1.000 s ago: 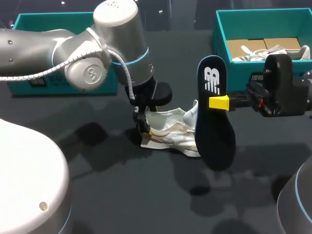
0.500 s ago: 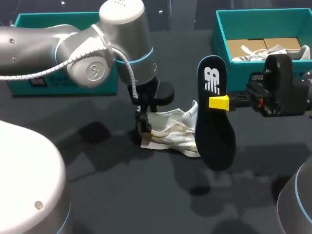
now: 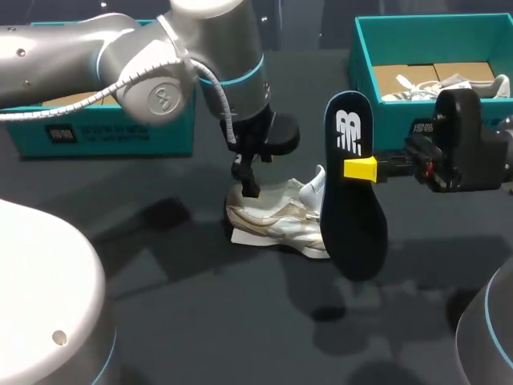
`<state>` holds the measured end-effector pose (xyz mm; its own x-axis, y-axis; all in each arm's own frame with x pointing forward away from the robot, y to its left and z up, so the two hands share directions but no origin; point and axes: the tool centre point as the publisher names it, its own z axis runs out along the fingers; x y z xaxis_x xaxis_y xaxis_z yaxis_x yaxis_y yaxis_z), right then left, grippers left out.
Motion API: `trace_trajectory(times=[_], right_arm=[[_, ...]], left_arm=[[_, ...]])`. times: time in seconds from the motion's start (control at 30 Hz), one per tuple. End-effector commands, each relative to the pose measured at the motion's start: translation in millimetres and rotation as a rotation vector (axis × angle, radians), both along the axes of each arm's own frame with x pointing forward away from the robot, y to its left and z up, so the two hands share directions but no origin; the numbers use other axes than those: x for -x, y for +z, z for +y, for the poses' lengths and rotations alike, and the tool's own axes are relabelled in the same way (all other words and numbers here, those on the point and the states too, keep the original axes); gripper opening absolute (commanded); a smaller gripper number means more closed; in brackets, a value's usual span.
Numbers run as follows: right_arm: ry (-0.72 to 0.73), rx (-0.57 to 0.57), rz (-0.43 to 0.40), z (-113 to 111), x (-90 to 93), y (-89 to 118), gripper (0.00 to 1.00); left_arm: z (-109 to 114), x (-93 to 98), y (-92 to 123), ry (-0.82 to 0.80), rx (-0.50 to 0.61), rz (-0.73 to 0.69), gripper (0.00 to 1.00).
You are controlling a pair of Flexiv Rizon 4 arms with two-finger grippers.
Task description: Take the shoe out of the shoebox, open the shoe tongue, remove and reinsert the insole, then place the shoe into the shoebox
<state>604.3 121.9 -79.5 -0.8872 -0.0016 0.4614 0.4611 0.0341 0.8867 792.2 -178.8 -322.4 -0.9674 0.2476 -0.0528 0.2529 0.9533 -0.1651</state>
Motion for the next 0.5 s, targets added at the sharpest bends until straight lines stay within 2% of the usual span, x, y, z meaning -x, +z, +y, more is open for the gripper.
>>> trace_trajectory(times=[0.03, 0.23, 0.33, 0.5], right_arm=[[-0.002, 0.001, 0.001, 1.6, 0.4, -0.8, 0.00], [-0.002, 0.001, 0.001, 1.6, 0.4, -0.8, 0.00], [-0.002, 0.001, 0.001, 1.6, 0.4, -0.8, 0.00], [-0.002, 0.001, 0.001, 1.6, 0.4, -0.8, 0.00]], left_arm=[[-28.9, -13.8, -15.3, -0.004, -0.035, 0.005, 1.00], [-44.6, -23.9, -35.7, -0.012, -0.006, 0.044, 0.98], [-51.7, -23.8, -46.8, -0.012, 0.001, 0.059, 0.84], [-57.4, -16.5, -53.9, -0.029, 0.014, 0.079, 0.74]])
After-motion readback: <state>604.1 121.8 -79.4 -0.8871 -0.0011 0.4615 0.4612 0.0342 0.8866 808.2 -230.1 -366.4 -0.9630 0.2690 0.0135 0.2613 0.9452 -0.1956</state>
